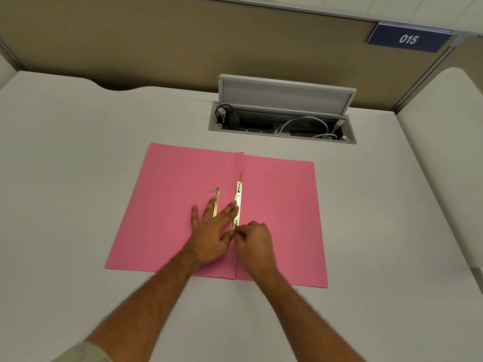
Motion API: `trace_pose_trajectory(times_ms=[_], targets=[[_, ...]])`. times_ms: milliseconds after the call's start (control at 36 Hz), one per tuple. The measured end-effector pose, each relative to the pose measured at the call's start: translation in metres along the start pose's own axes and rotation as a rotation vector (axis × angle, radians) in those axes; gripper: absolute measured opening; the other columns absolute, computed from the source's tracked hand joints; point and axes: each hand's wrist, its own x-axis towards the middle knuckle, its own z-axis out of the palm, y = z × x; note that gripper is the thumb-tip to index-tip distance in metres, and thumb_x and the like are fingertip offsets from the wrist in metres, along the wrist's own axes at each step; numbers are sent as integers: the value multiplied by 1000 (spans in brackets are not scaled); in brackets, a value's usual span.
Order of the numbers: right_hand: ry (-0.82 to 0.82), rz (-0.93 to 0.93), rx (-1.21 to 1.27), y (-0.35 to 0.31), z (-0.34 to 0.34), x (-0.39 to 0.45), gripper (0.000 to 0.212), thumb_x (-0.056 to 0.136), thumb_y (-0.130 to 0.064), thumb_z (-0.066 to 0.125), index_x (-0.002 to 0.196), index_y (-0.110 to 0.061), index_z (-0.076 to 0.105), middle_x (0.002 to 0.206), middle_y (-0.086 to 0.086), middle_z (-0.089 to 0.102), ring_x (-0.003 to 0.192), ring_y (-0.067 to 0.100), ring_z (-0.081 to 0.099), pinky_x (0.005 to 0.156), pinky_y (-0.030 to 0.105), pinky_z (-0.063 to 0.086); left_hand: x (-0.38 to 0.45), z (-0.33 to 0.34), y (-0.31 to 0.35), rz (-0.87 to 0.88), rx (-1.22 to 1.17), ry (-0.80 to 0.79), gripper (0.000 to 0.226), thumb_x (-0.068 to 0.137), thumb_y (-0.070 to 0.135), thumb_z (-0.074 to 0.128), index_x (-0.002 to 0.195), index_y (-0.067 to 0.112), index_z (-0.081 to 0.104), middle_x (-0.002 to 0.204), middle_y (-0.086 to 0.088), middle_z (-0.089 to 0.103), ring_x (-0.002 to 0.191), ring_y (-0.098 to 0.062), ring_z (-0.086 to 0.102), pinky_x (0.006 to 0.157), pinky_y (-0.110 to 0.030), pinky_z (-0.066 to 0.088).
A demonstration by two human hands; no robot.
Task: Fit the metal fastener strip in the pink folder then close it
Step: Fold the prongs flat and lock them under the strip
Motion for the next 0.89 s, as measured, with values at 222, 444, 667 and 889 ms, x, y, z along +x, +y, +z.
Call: trace_pose_trajectory(times_ms=[222,444,667,889], targets=[[-27,71,81,-5,1,1,27,95,-11,52,92,-7,79,86,12,76,81,31,63,85,41,52,0,0,-1,4,-16,-3,63,102,35,42,158,38,13,164,25,2,154,-20,-19,117,-63,-18],[-47,41,65,-6,0,4,29,94,-8,52,102,-11,79,96,11,77,89,31,65,87,40,52,0,-1,-1,7,-38,-14,62,103,35,41,158,38,14,164,24,3,154,-21,-18,116,-63,-19],[25,-145,-130,0,10,-8,30,98,-8,47,109,-7,75,98,14,72,96,35,54,82,42,44,2,-1,-1,-10,-15,-21,54,108,30,27,158,40,10,161,27,-2,154,-20,-17,117,-60,-20],[121,-126,-174,6,12,-16,24,97,-9,54,103,-4,77,95,13,73,94,33,56,82,41,46,2,1,-3,-8,20,-15,63,104,21,33,158,40,7,162,27,-4,154,-20,-17,118,-61,-18]])
